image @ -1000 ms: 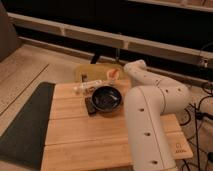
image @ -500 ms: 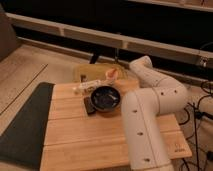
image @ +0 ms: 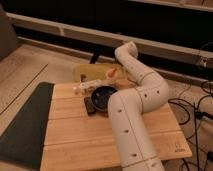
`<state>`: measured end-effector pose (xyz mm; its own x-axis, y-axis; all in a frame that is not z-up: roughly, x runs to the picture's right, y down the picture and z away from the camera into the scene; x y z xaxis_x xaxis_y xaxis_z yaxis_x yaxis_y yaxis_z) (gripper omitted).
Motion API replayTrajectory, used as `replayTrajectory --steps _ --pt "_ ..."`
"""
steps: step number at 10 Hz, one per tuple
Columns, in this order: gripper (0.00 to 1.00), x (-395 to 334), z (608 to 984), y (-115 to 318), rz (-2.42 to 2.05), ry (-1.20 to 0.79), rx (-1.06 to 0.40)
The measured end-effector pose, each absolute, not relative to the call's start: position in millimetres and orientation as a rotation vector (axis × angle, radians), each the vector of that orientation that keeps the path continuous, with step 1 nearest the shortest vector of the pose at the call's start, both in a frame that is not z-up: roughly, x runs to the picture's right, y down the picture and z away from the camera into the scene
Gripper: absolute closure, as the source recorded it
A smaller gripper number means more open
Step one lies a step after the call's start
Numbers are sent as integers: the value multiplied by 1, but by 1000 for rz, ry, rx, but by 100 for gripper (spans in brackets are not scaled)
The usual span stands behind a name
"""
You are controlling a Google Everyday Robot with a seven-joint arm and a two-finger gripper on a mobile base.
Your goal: Wipe the white sponge on the table
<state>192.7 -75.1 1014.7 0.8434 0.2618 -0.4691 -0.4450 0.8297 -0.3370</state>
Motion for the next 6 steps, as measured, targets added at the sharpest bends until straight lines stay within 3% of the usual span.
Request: replayTrajectory --steps 3,6 --pt "97 145 1025 -44 318 318 -543" --pt "70 134 996 5 334 330 -701"
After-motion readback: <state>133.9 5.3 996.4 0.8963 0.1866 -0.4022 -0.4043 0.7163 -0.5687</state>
